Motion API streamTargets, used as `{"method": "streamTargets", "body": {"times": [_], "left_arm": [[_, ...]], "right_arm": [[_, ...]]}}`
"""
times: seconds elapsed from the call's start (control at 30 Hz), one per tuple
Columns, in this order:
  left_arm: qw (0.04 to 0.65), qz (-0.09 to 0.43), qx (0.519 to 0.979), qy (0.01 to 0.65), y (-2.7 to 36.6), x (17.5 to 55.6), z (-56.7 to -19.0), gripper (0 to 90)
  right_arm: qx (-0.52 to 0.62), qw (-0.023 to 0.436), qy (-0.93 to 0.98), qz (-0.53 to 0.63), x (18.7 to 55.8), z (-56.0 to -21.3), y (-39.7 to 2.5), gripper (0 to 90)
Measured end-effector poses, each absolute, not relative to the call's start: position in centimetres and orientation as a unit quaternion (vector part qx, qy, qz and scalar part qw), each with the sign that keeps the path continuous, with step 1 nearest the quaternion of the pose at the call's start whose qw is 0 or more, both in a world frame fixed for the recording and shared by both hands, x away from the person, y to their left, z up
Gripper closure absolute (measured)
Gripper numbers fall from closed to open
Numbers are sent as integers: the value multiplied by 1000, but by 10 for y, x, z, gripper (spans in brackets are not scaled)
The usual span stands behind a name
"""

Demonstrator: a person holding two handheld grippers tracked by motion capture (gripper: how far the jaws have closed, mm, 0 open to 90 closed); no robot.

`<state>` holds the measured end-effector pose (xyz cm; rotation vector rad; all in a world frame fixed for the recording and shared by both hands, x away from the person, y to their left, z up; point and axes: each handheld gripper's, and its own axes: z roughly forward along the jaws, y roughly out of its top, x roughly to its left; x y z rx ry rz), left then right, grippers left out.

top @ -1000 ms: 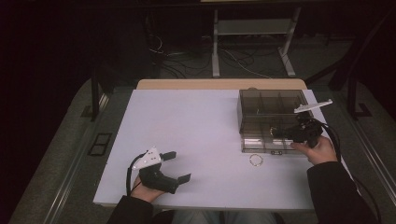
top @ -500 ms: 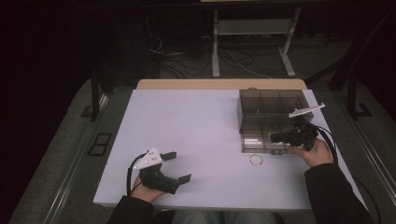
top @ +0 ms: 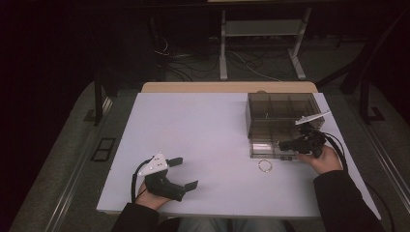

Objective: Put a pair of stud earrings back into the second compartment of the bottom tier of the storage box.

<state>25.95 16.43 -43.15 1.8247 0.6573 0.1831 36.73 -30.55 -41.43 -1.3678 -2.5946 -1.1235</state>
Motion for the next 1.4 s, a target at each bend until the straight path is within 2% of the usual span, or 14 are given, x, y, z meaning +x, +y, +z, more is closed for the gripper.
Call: {"method": "streamTargets", "body": {"times": [0.4, 0.47, 0.77, 0.9, 1.1, 1.13, 1.23, 1.27, 1.33, 1.4], "left_arm": [[561, 78, 776, 278, 164, 259, -432, 0], [562, 78, 775, 279, 164, 259, -432, 0], [561, 78, 776, 278, 163, 259, -432, 0], [562, 78, 775, 279, 164, 259, -432, 0], [562, 77, 775, 278, 163, 259, -432, 0], [562, 77, 775, 278, 163, 259, -432, 0], [562, 77, 775, 278, 163, 259, -432, 0], [563, 77, 775, 278, 163, 259, -432, 0], [562, 76, 775, 278, 163, 259, -432, 0], [562, 76, 775, 277, 163, 259, -432, 0]], "right_arm": [[-444, -2, -832, -334, 371, -425, -306, 845], [-447, -7, -831, -330, 371, -426, -306, 786], [-453, -37, -822, -344, 365, -417, -307, 687], [-449, -40, -816, -362, 362, -411, -308, 603], [-433, -36, -815, -383, 354, -402, -304, 429], [-430, -35, -815, -386, 353, -400, -303, 384], [-402, -21, -821, -404, 349, -396, -300, 168], [-400, -25, -821, -406, 347, -394, -299, 164], [-388, -29, -824, -412, 344, -390, -296, 99], [-379, -33, -825, -419, 340, -386, -292, 99]]}}
